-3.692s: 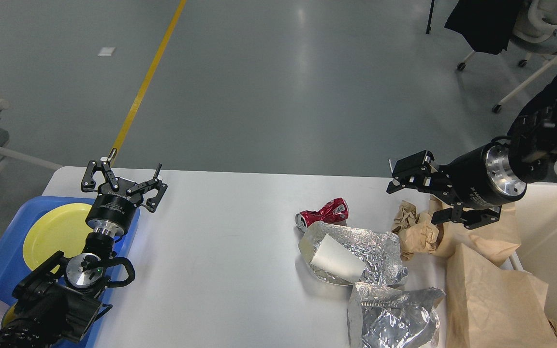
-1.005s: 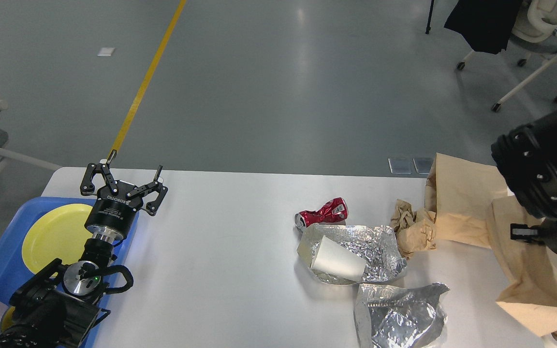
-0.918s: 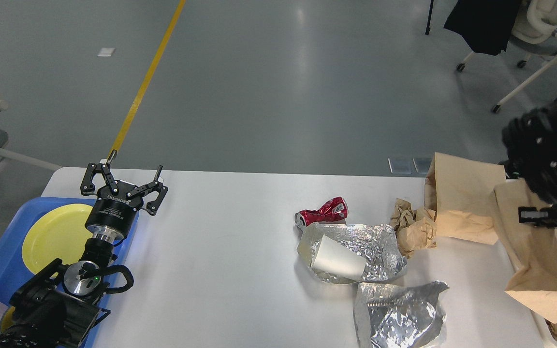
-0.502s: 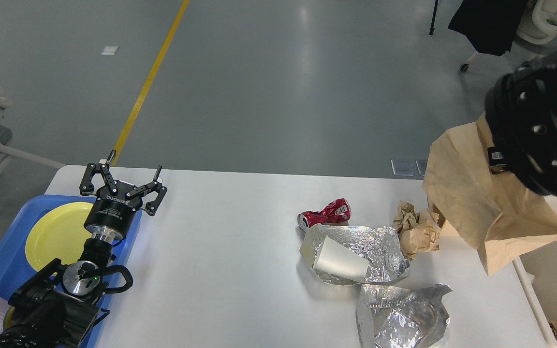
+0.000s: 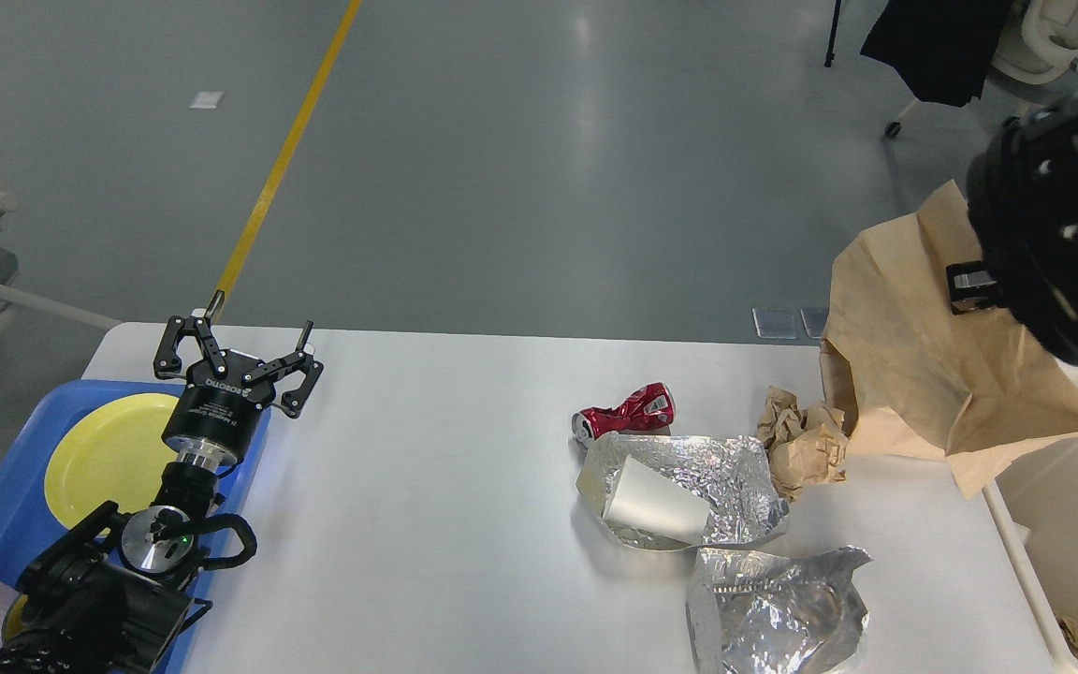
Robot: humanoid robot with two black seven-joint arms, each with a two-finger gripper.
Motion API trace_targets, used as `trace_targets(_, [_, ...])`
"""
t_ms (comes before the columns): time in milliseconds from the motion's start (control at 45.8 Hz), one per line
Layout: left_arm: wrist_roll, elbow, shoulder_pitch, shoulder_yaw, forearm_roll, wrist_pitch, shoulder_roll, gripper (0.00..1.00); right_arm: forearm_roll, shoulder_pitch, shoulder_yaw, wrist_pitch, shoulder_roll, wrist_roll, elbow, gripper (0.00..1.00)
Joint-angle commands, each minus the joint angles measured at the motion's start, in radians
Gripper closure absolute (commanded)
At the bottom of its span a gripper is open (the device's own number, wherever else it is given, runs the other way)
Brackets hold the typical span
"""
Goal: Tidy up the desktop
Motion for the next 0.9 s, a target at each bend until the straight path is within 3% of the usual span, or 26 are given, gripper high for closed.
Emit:
trace_targets(0, [0.000,0.001,0.000,0.000,0.000,0.000,0.000,0.00,0.089,-0.163,0.000,-0.033,-0.106,-0.009,-0.121,1.00])
trace_targets(393, [0.000,0.001,0.000,0.000,0.000,0.000,0.000,0.00,0.388,-0.623,0.000,-0.146,-0.441,-0.196,-0.432,1.00])
trace_targets(502, [0.000,0.001,0.000,0.000,0.000,0.000,0.000,0.00,0.569,-0.810,0.000,-0.200,-0.453,-0.261,-0.490,1.00])
trace_targets(743, [-0.002,0.001,0.000,0.000,0.000,0.000,0.000,0.00,0.769,-1.051,0.000,-0.274,-0.453,-0.299,-0.610,1.00])
trace_targets(874, [0.000,0.001,-0.002,0.000,0.000,0.000,0.000,0.00,0.771,-1.094,0.002,-0.349,-0.454,-0.383,-0.655,1.00])
